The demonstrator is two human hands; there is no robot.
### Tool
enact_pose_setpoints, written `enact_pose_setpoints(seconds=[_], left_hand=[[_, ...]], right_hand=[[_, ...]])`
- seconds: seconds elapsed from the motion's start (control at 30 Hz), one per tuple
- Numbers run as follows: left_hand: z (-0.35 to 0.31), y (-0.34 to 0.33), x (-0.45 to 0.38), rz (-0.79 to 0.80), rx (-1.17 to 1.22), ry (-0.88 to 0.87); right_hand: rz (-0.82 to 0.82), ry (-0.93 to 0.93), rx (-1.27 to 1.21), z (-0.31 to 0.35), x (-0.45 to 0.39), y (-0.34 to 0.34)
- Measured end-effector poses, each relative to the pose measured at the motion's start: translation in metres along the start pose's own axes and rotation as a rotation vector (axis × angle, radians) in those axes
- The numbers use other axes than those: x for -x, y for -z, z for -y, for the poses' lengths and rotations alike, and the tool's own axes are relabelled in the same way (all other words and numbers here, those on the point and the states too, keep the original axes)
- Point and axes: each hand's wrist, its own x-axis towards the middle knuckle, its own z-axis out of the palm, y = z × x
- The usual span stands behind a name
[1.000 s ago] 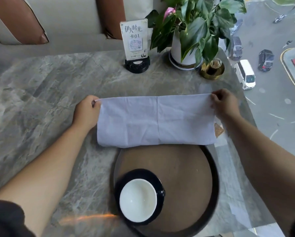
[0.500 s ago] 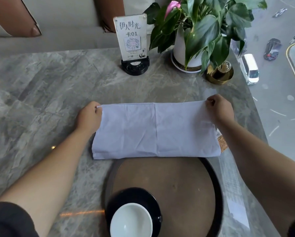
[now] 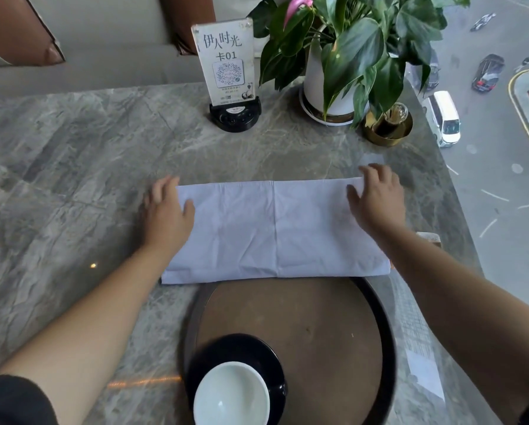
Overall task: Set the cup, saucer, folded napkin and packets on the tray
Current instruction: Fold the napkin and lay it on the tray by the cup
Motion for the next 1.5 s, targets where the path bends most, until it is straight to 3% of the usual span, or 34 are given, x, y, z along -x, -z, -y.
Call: enact_pose_setpoints(seconds=[0.1,0.17,0.23,0.4,0.47,0.57,0.77,0.87,0.97,1.03,1.33,1.5], left_hand=[[-0.013,-0.013,0.034,0.121,-0.124,-0.224],[-0.012,-0.024,0.047,0.238,-0.195,-0.265],[-0.005,-0.032,0.051,0.321,-0.239,-0.235],[0.001,-0.038,0.051,0.347,-0.311,-0.238],[0.002,-0.039,0.052,0.342,-0.315,-0.237],[0.002,-0.039,0.052,0.345,-0.315,-0.233],[0.001,-0.040,0.052,0.313,-0.320,-0.246],[0.000,-0.039,0.052,0.309,-0.327,-0.244],[-0.001,-0.038,0.052,0.307,-0.327,-0.246],[-0.001,-0.038,0.051,0.311,-0.329,-0.244],[-0.001,-0.041,0.045,0.307,-0.326,-0.228],[-0.002,-0.042,0.041,0.298,-0.319,-0.218]], right_hand=[[0.124,0.231,0.075,0.014,0.022,-0.009],[0.225,0.302,0.122,0.017,0.030,-0.017],[0.275,0.297,0.154,0.015,0.031,-0.022],[0.270,0.258,0.109,0.010,0.030,-0.015],[0.202,0.162,0.050,0.009,0.034,-0.003],[0.123,-0.152,-0.029,-0.004,0.050,0.022],[0.562,-0.490,0.010,-0.025,0.100,0.054],[0.632,-0.659,-0.462,-0.022,0.106,0.052],[0.545,-0.880,-0.880,-0.023,0.096,0.049],[0.489,-1.017,-1.008,-0.025,0.084,0.046],[0.650,-0.935,-0.895,-0.013,0.020,0.051],[0.579,-0.919,-0.890,-0.003,0.014,0.048]])
